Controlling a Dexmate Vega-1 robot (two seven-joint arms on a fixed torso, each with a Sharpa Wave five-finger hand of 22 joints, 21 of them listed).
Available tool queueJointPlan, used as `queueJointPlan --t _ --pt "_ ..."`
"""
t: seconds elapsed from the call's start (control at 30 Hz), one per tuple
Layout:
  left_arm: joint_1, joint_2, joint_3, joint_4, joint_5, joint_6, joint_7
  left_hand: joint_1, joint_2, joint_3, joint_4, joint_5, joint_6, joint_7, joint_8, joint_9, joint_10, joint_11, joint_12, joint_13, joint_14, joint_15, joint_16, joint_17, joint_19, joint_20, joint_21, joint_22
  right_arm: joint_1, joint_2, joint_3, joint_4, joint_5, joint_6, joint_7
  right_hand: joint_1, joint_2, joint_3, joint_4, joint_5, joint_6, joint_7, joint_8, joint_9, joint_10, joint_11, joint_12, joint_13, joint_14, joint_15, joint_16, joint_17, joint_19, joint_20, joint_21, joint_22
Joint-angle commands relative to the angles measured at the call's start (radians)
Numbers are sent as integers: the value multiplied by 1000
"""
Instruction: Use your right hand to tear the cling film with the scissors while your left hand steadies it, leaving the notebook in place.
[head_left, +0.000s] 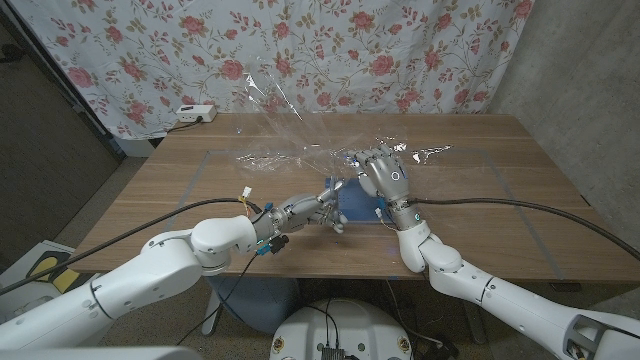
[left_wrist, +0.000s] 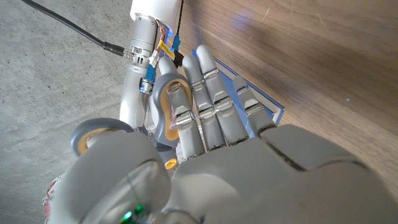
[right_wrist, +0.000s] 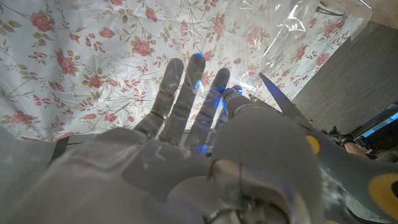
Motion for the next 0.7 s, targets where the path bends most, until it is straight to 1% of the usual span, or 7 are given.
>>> queueJointPlan --t 0.03,0.13,0.2,0.37,0.57,0.67,0.7 --pt "-2 -3 3 -1 1 3 0 40 39 27 -11 -8 -18 22 -3 5 34 -20 -5 -2 -7 -1 7 9 0 -3 -2 6 -4 -3 4 -6 -3 1 9 -5 0 6 0 2 12 -1 0 2 10 0 -2 2 -6 -132 7 2 3 -80 3 1" --pt "-2 -5 4 0 1 3 -1 79 68 51 -27 -17 -18 23 -4 7 33 -19 -4 3 -6 -3 8 9 0 -3 -3 6 -5 -4 5 -6 -3 1 10 -5 0 7 0 2 12 0 -1 3 9 -2 -3 2 -6 -132 9 1 3 -79 3 0" --pt "-1 -6 4 1 1 0 0 95 79 60 -34 -22 -18 24 -4 8 32 -19 -3 6 -7 -2 8 10 -1 -2 -3 6 -5 -4 5 -6 -4 1 9 -5 0 7 0 2 12 0 -1 3 10 -2 -5 2 -6 -133 10 0 4 -79 3 -1" --pt "2 -8 2 3 1 -6 2 119 99 77 -45 -32 -17 20 -4 11 30 -18 -3 8 -7 -4 7 9 -2 -1 -4 7 -6 -6 6 -7 -4 3 11 -5 0 8 0 2 12 0 -1 3 12 -1 -6 2 -6 -133 13 -2 3 -79 3 -2" --pt "24 -17 -8 3 -1 -22 31 162 145 117 -61 -46 -26 27 -8 15 27 -20 -5 12 -12 0 4 8 -6 2 -4 8 -9 -6 5 -6 -4 4 11 -5 0 8 0 2 14 0 -1 4 15 -1 -7 4 -7 -132 16 -5 6 -78 4 -4" --pt "24 -17 -7 4 -3 -21 30 174 154 129 -65 -50 -29 28 -9 17 24 -16 -5 14 -14 1 2 8 -7 4 -5 8 -9 -7 5 -7 -5 4 13 -5 0 8 0 2 15 0 -1 4 15 -3 -8 6 -8 -132 18 -7 7 -77 4 -5" --pt "26 -18 -7 4 2 -25 35 189 165 147 -70 -53 -30 28 -9 20 24 -13 -3 18 -13 -1 2 8 -7 3 -4 8 -10 -5 6 -6 -5 1 11 -5 0 8 0 2 15 0 -1 4 15 -2 -8 6 -8 -132 19 -7 6 -78 4 -5"
